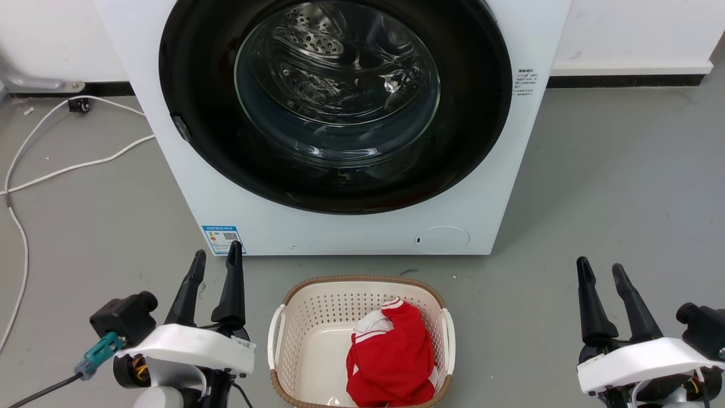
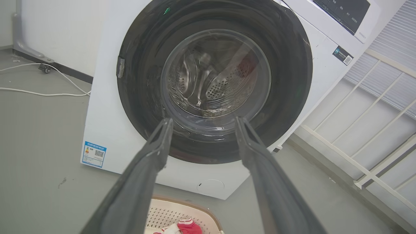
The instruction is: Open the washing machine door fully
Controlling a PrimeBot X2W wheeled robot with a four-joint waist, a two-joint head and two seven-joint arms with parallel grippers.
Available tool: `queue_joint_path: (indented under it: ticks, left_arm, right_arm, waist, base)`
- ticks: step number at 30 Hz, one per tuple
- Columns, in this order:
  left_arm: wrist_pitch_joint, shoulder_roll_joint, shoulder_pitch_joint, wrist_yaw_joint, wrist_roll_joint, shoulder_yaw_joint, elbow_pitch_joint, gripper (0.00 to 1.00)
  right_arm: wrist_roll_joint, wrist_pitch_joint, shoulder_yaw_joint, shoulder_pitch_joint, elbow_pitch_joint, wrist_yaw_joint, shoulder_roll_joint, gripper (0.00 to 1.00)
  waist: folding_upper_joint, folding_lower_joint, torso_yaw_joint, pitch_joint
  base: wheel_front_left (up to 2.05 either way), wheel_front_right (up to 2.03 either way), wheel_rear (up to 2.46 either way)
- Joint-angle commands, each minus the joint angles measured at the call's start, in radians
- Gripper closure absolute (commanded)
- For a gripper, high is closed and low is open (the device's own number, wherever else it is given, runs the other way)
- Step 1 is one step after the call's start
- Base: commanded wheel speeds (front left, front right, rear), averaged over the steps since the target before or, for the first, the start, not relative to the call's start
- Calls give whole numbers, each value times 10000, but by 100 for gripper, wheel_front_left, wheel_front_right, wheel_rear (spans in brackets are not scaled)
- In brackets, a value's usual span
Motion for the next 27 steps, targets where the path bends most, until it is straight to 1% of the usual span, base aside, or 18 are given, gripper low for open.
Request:
queue_joint_path:
  ticks: [1, 9, 19, 27]
  left_arm:
    - [-94, 75, -72, 64, 335, -74, -60, 0]
    - [-315, 224, -37, 278, 1264, -287, -6, 0]
    - [-558, 367, 108, 523, 2237, -507, -109, 0]
    - [-747, 451, 115, 585, 2881, -643, -110, 0]
  right_arm:
    - [-401, -54, 1, -9, -140, 0, 6, 0]
    - [-1420, -102, 35, 106, -220, 0, 13, 0]
    - [-2432, -183, 110, 168, -392, -1, 20, 0]
    - [-3100, -213, 190, 223, -548, -1, 26, 0]
  waist:
    - [0, 0, 5, -6]
    - [0, 0, 16, -48]
    - [0, 0, 16, -84]
    - [0, 0, 5, -90]
  base:
    - [0, 0, 0]
    - [0, 0, 0]
    - [0, 0, 0]
    - [0, 0, 0]
